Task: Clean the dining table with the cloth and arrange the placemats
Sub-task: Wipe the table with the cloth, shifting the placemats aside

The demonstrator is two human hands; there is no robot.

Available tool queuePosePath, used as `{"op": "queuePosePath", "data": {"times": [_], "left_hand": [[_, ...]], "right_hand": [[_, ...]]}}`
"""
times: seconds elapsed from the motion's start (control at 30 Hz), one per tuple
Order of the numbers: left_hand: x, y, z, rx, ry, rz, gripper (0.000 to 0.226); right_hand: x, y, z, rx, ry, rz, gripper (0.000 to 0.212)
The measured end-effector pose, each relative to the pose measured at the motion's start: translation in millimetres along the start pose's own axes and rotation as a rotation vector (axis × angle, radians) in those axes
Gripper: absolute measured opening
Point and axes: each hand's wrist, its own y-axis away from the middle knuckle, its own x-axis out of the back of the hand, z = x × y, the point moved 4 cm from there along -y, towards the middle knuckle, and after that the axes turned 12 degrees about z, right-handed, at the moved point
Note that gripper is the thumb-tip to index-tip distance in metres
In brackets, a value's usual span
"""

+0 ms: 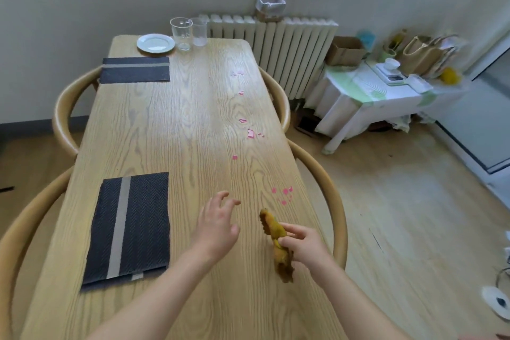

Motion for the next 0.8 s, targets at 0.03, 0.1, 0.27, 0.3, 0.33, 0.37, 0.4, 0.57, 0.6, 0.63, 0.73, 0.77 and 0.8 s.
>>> {"op": "queuePosePath", "data": {"times": [0.03, 0.1, 0.27, 0.3, 0.33, 0.37, 0.4, 0.57, 0.6, 0.63, 0.73, 0.77, 0.8], "left_hand": [[-4, 0, 14, 0.007, 0.003, 0.018, 0.048], [-14, 2, 37, 0.018, 0.008, 0.048, 0.047], [-47, 13, 98, 0.079, -0.019, 0.109, 0.045], [-51, 15, 104, 0.093, -0.023, 0.119, 0.045], [-58, 19, 117, 0.112, -0.038, 0.135, 0.046], [-62, 22, 125, 0.127, -0.047, 0.150, 0.046], [-68, 24, 135, 0.144, -0.057, 0.172, 0.047], [-81, 40, 162, 0.235, -0.112, 0.235, 0.051], [-81, 43, 162, 0.255, -0.115, 0.244, 0.052], [-81, 46, 161, 0.280, -0.119, 0.259, 0.055], [-81, 47, 152, 0.343, -0.125, 0.286, 0.062], [-81, 47, 150, 0.354, -0.126, 0.278, 0.064], [-82, 44, 149, 0.362, -0.122, 0.275, 0.065]], "right_hand": [[14, -3, -1, -0.025, -0.070, -0.007, 0.038], [38, -9, -6, -0.036, -0.128, -0.018, 0.036], [104, -27, -9, 0.027, -0.082, -0.102, 0.035], [111, -31, -9, 0.044, -0.075, -0.113, 0.035], [126, -36, -8, 0.063, -0.066, -0.134, 0.035], [133, -40, -8, 0.081, -0.063, -0.142, 0.034], [144, -45, -9, 0.100, -0.049, -0.151, 0.033], [162, -70, -18, 0.216, 0.079, -0.211, 0.032], [159, -72, -20, 0.234, 0.109, -0.225, 0.032], [155, -74, -22, 0.260, 0.144, -0.248, 0.033], [141, -79, -34, 0.403, 0.282, -0.254, 0.036], [140, -80, -37, 0.450, 0.309, -0.246, 0.037], [138, -82, -42, 0.485, 0.332, -0.243, 0.038]]}}
